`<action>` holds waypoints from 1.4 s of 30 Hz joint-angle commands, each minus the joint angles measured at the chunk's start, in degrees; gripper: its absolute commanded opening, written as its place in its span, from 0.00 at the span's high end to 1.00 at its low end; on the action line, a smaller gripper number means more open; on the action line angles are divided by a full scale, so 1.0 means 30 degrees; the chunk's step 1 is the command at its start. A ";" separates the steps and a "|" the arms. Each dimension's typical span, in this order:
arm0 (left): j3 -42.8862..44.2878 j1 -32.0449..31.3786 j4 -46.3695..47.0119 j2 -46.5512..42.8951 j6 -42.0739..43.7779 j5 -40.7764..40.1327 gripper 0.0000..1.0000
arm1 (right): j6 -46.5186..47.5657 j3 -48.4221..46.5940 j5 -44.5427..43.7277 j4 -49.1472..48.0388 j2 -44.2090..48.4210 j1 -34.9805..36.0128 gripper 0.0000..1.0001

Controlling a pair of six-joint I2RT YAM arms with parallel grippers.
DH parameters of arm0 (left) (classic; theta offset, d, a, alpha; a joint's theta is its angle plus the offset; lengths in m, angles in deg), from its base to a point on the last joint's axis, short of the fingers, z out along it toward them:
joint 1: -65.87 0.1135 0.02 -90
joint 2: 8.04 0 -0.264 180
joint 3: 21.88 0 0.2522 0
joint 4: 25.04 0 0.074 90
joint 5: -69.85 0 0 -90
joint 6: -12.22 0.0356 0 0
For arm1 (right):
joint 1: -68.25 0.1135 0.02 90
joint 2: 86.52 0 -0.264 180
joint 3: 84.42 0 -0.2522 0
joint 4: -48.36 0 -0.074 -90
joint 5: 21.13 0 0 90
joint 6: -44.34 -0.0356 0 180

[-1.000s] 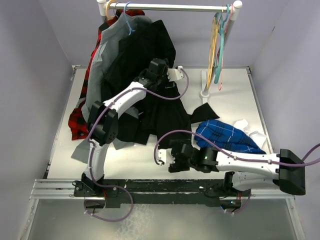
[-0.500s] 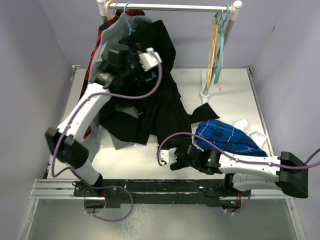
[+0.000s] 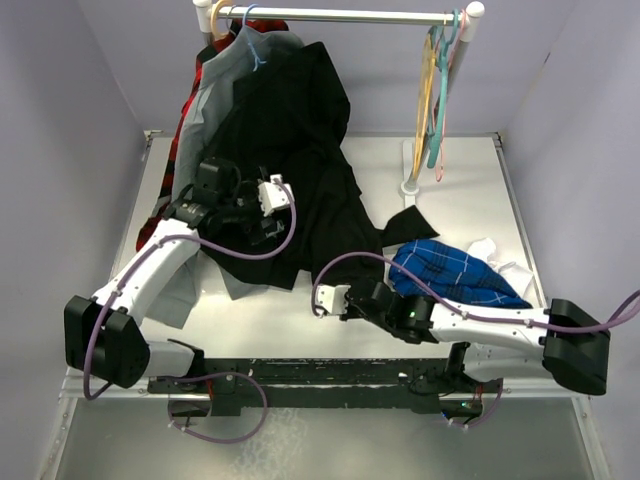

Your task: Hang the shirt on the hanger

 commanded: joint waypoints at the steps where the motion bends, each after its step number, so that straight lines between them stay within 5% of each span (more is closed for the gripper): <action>1: 0.0497 0.0021 -0.0153 -0.1590 0.1192 0.3941 0.01 | -0.0749 -0.1791 -0.0165 -0.0878 0.1475 -0.0069 0.76; 4: 0.0561 -0.0103 -0.0533 -0.1942 0.1233 0.4537 0.01 | -0.0680 -0.2596 0.0010 -0.0707 0.2525 -0.0574 0.81; 7: 0.0173 -0.0103 -0.0446 -0.2165 0.1100 0.5276 0.01 | -0.0915 -0.3273 0.0608 -0.0418 0.3313 -0.2078 1.00; 12: -0.0437 -0.0744 0.0535 -0.2119 -0.0315 0.6765 0.01 | -0.1422 -0.4124 0.1096 -0.0296 0.3454 -0.4072 1.00; 16: -0.1083 -0.3770 0.0420 -0.2009 0.0179 0.4250 0.01 | -0.1618 -0.5267 0.1544 0.1618 0.2627 -0.4514 0.99; 19: -0.1620 -0.4777 -0.0284 -0.2033 0.0656 0.3776 0.01 | -0.1102 -0.6315 0.4876 0.6808 0.2587 -0.4524 0.50; 22: -0.2260 -0.4788 -0.0960 -0.2359 0.1877 0.3362 0.01 | 0.0213 -0.5161 0.5614 0.7530 0.3821 -0.4389 0.35; 28: -0.3868 -0.4776 -0.0326 -0.3039 0.3319 0.1605 0.01 | 0.2013 -0.4408 0.5307 0.9374 0.2262 -0.4377 0.33; 42: -0.5396 -0.4292 0.2465 -0.4265 0.2548 0.0328 0.01 | 0.1507 -0.2782 0.6404 0.6623 -0.1469 -0.3934 0.33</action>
